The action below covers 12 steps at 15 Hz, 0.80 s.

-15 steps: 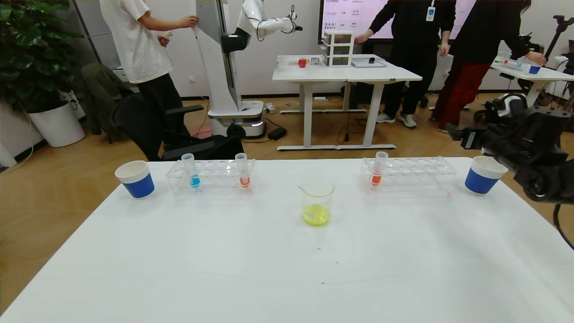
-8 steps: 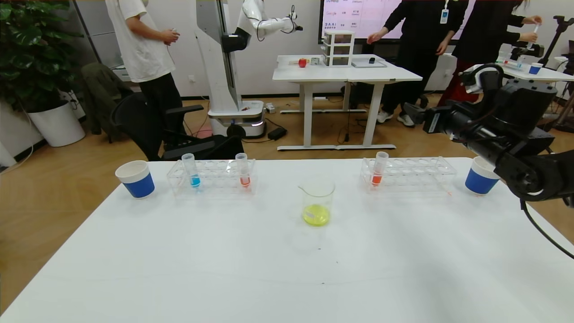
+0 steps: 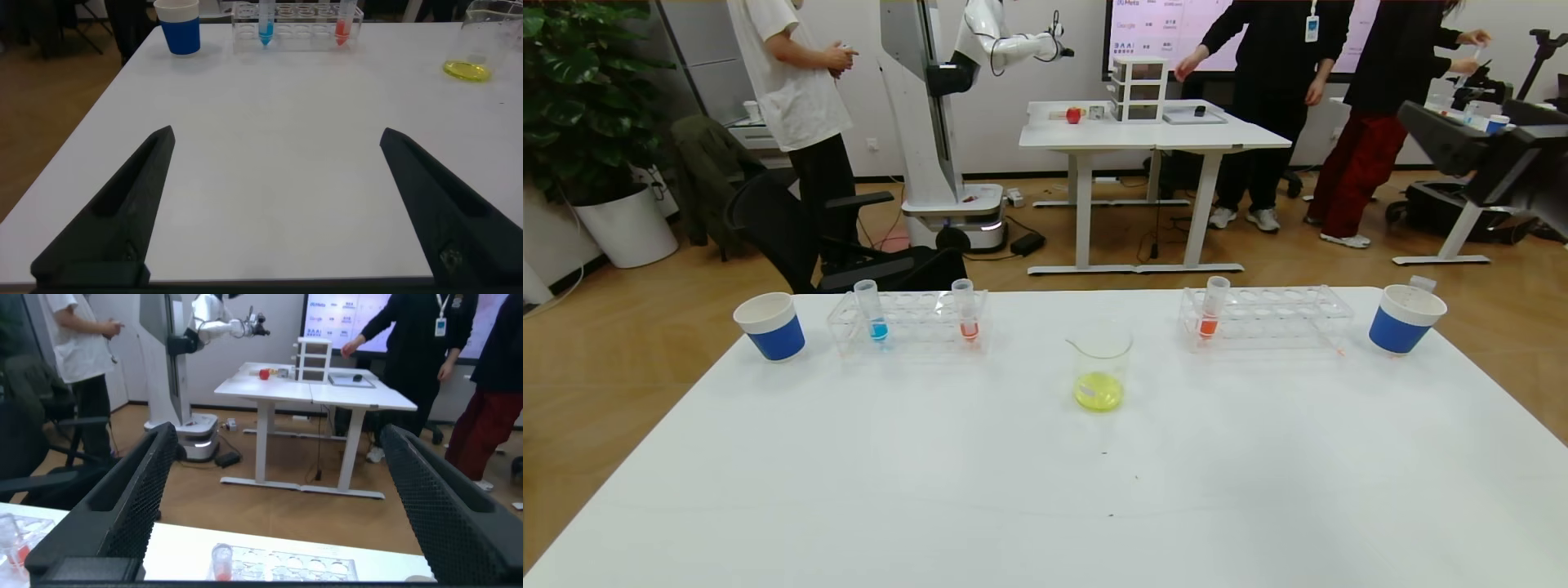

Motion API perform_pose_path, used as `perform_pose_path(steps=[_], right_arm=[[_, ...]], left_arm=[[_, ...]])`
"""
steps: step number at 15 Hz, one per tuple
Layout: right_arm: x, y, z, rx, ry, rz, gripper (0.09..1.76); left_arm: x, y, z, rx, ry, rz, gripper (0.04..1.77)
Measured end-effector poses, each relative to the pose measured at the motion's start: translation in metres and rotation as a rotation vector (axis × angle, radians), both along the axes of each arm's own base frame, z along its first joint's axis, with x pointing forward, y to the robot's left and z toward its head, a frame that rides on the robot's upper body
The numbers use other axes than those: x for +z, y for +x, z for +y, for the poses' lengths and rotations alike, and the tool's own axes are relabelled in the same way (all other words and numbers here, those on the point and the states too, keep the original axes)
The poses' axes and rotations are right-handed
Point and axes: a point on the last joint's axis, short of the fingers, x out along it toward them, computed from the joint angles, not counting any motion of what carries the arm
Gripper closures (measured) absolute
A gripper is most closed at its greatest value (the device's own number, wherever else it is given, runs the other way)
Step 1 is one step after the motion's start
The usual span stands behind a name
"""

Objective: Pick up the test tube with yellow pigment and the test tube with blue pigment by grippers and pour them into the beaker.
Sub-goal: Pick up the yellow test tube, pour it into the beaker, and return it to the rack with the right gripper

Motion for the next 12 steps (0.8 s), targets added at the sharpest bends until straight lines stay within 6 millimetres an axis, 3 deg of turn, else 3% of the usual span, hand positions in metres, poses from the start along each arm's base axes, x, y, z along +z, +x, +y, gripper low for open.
perform_pose_path(steps=[4,7,12], right_arm=[[0.002,-0.092,-0.009,-0.001,0.003,-0.113,0.11],[-0.010,-0.145,-0.015,-0.022,-0.026,-0.185,0.11],[-0.050,-0.201,-0.020,-0.054,-0.117,-0.214,0.11]], left_arm=[[0.000,0.000,0.000,0.000,0.000,0.000,0.06],[0.000,0.000,0.000,0.000,0.000,0.000,0.06],[0.000,0.000,0.000,0.000,0.000,0.000,0.06]])
